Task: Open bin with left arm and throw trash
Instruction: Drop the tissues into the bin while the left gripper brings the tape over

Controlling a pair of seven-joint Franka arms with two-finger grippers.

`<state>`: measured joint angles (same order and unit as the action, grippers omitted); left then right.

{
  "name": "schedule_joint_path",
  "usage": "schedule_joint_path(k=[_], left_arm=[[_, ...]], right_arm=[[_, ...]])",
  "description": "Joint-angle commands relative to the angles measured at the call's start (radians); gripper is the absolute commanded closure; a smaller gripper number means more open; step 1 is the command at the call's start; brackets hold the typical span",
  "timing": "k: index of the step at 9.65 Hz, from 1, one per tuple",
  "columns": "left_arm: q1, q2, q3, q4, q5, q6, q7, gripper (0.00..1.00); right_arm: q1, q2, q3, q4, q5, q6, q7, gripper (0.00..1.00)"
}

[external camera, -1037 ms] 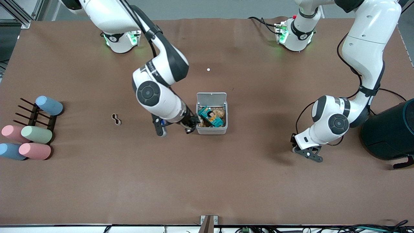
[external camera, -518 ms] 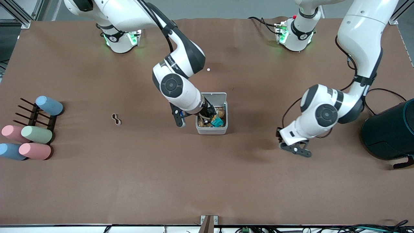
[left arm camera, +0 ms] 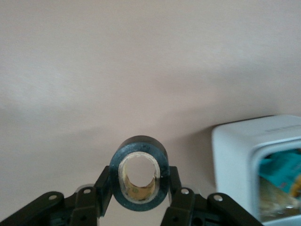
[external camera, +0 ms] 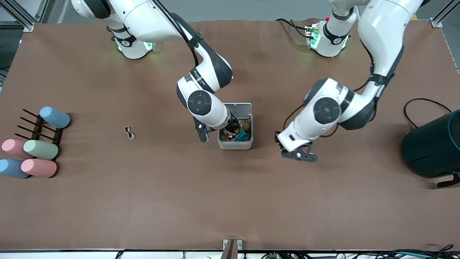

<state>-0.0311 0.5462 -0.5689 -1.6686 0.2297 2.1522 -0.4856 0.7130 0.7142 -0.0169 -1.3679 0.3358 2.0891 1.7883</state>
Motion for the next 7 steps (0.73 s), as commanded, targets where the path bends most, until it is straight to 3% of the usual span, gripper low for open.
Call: schedule_joint_path(k=[1,3,4,6,7], left_arm=[[-0.055,0.017,0.0,0.04,0.0,-0.023,-0.095,1.0],[-0.079,0.029,0.0,0.041,0.005,-0.02,-0.155,1.0],[-0.096,0.032,0.001,0.041,0.005,-0.015,-0.18,1.0],[-0.122,0.038,0.001,0.043,0.006,-0.012,-0.217,1.0],[-0.124,0.037,0.001,0.043,0.0,-0.012,-0.223,1.0]], right_arm=[[-0.015,0.007,-0.003,0.013,0.014,-0.003,0.014,0.66],[-0.024,0.011,-0.005,0.01,0.009,-0.003,0.003,0.53],[-0.023,0.014,-0.005,0.01,0.005,-0.001,-0.001,0.35],[-0.029,0.011,-0.005,0.012,0.009,-0.004,0.002,0.1],[-0.029,0.008,-0.005,0.013,0.014,-0.006,0.003,0.1]])
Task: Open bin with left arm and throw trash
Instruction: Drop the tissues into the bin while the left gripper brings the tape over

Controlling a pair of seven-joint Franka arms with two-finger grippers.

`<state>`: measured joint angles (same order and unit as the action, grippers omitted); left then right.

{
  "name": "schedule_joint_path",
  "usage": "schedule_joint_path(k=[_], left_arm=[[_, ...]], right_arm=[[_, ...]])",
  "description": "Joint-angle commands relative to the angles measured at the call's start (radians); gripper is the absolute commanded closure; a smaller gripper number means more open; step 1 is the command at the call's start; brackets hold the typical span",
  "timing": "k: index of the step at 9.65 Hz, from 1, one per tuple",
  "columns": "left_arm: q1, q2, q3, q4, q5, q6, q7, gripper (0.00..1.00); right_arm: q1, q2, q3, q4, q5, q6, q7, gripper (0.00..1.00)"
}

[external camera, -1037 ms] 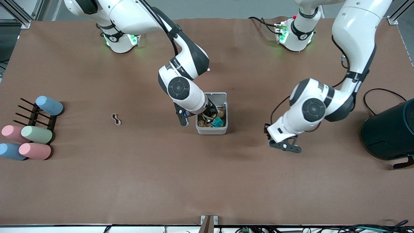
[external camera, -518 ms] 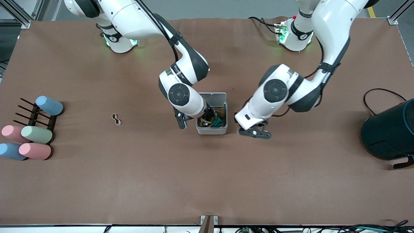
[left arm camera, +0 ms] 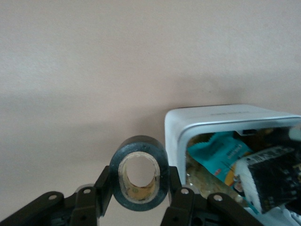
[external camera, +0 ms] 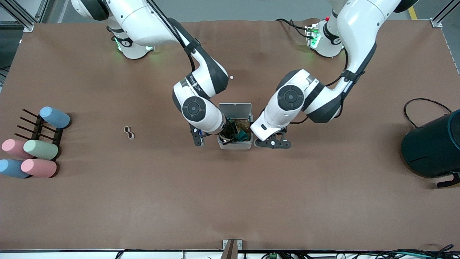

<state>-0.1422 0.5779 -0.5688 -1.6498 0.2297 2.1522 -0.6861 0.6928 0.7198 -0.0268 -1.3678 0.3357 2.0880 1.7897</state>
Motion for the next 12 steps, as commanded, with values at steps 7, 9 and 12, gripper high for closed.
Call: schedule_joint_path(k=[7,9,12], left_arm=[[-0.068,0.034,0.001,0.071,0.006,-0.012,-0.147,1.0],[-0.102,0.037,0.004,0.071,0.01,-0.011,-0.18,0.99],[-0.117,0.051,0.007,0.071,0.032,0.011,-0.199,0.77]], right_arm=[[-0.108,-0.118,0.008,0.018,0.02,-0.115,-0.018,0.15],[-0.208,-0.141,0.005,0.012,0.017,-0.268,-0.138,0.16],[-0.339,-0.14,-0.051,-0.026,-0.093,-0.382,-0.282,0.3]])
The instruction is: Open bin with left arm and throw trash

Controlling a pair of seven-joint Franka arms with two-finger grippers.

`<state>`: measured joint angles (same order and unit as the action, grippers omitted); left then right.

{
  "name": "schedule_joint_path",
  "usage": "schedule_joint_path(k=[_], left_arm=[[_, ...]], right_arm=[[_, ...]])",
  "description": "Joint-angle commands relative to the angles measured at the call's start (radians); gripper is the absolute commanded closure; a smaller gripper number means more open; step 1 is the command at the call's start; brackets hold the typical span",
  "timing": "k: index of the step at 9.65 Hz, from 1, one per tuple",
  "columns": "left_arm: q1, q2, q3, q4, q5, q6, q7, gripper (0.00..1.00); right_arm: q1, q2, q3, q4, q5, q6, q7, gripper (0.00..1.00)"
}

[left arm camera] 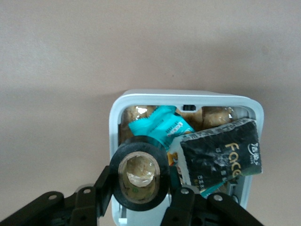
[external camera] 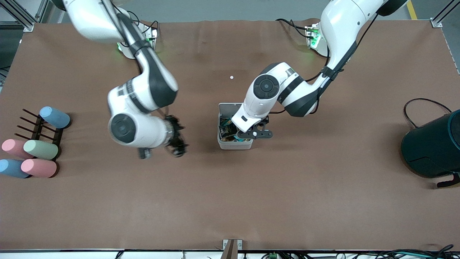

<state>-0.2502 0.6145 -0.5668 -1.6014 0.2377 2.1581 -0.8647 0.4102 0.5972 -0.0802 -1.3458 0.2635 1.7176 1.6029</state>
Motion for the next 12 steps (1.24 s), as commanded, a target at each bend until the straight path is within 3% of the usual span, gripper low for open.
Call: schedule_joint_path(k=[1,2,5,8,11,12], left_arm=[[-0.009,0.014,0.005,0.021,0.025,0.005,-0.02,0.49],[-0.009,0.014,0.007,0.02,0.034,0.006,-0.02,0.0],[-0.003,0.013,0.007,0.017,0.04,0.005,-0.02,0.0],[0.018,0.004,0.007,0.014,0.041,-0.006,-0.007,0.0],[0.211,-0.134,-0.002,0.021,0.035,-0.167,0.01,0.0],[0.271,-0.16,-0.005,0.023,0.028,-0.184,0.029,0.0]], right_arm=[[-0.114,-0.02,0.002,-0.091,-0.024,-0.01,-0.227,0.29],[-0.16,-0.024,-0.001,-0.137,-0.027,-0.003,-0.374,0.29],[-0.301,-0.126,-0.003,-0.39,-0.073,0.138,-0.853,0.27],[-0.318,-0.22,-0.004,-0.663,-0.105,0.396,-1.192,0.23],[-0.275,-0.27,-0.001,-0.824,-0.187,0.584,-1.308,0.19],[-0.254,-0.274,-0.001,-0.878,-0.19,0.682,-1.308,0.13]])
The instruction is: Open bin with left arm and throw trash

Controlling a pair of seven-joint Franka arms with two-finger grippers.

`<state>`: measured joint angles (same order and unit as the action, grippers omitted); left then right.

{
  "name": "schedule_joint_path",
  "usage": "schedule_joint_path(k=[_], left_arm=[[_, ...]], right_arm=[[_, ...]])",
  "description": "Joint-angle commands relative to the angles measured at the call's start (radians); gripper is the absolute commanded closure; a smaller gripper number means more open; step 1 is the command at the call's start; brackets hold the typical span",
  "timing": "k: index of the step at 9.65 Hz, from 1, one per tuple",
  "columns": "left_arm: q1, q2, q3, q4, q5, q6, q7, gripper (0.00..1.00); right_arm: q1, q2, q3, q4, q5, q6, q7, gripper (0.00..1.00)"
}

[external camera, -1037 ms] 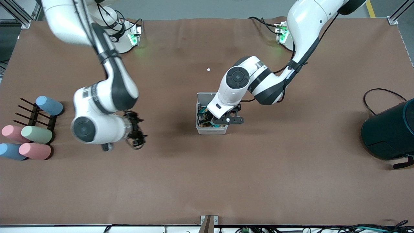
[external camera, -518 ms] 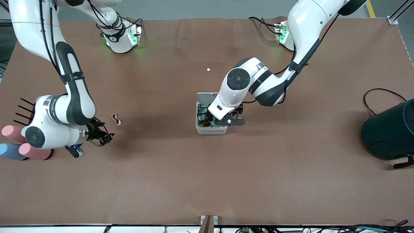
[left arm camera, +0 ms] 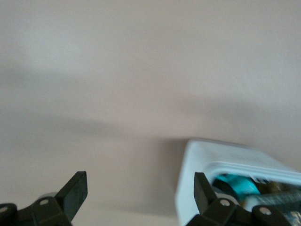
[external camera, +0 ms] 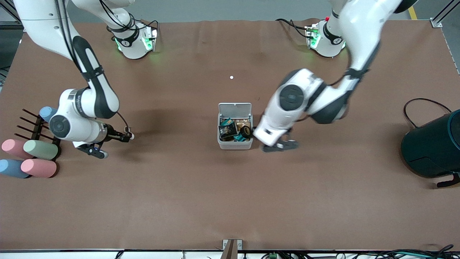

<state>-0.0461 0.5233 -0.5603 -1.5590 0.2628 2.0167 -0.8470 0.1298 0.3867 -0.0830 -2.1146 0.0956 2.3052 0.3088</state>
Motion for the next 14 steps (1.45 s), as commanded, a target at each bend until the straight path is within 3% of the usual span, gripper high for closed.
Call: schedule_joint_path(k=[1,5,6,8,9,11,12,14], left_arm=[[0.122,-0.089,-0.036,-0.013,-0.007,-0.085,0.066,0.0],[0.299,-0.159,-0.066,0.054,-0.058,-0.199,0.401,0.0],[0.284,-0.236,-0.002,0.062,-0.106,-0.275,0.514,0.0],[0.049,-0.412,0.359,0.059,-0.221,-0.36,0.665,0.0],[-0.007,-0.481,0.438,0.047,-0.227,-0.383,0.681,0.0],[-0.005,-0.566,0.453,-0.034,-0.214,-0.392,0.693,0.0],[0.002,-0.574,0.491,-0.061,-0.22,-0.392,0.757,0.0],[0.003,-0.572,0.545,-0.058,-0.229,-0.397,0.838,0.0]], right_arm=[[0.028,-0.057,0.002,-0.158,-0.022,0.202,-0.014,0.0],[0.019,-0.045,0.002,-0.185,-0.025,0.307,-0.074,0.0],[0.019,-0.04,0.002,-0.185,-0.025,0.307,-0.074,0.0],[0.018,-0.035,0.002,-0.186,-0.025,0.295,-0.076,0.01],[0.014,-0.032,0.002,-0.186,-0.025,0.277,-0.077,0.01],[0.016,-0.023,0.003,-0.186,-0.025,0.247,-0.074,0.01],[0.014,-0.019,0.003,-0.186,-0.025,0.247,-0.074,0.05],[0.016,-0.008,0.003,-0.185,-0.024,0.252,-0.073,0.41]])
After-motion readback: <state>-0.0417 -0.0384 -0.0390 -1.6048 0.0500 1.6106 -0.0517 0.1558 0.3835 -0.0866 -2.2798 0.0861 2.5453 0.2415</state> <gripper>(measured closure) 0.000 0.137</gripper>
